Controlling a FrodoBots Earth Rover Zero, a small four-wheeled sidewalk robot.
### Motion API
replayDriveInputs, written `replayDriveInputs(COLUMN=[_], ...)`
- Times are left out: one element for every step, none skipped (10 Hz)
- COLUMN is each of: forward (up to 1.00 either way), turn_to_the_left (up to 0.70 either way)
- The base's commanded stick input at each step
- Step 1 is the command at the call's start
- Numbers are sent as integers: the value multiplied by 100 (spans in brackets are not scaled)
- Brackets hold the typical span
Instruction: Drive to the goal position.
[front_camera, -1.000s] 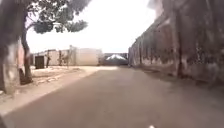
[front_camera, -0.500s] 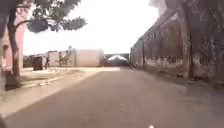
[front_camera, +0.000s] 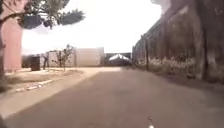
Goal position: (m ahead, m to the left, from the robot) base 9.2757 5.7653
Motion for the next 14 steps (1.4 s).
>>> replayDriveInputs(forward=[100, 100, 100, 100, 100, 100, 100, 100, 100, 100, 100, 100, 100, 100], turn_to_the_left=[27, 0, 0, 0, 0, 0, 0, 0, 0, 0, 0, 0, 0, 0])
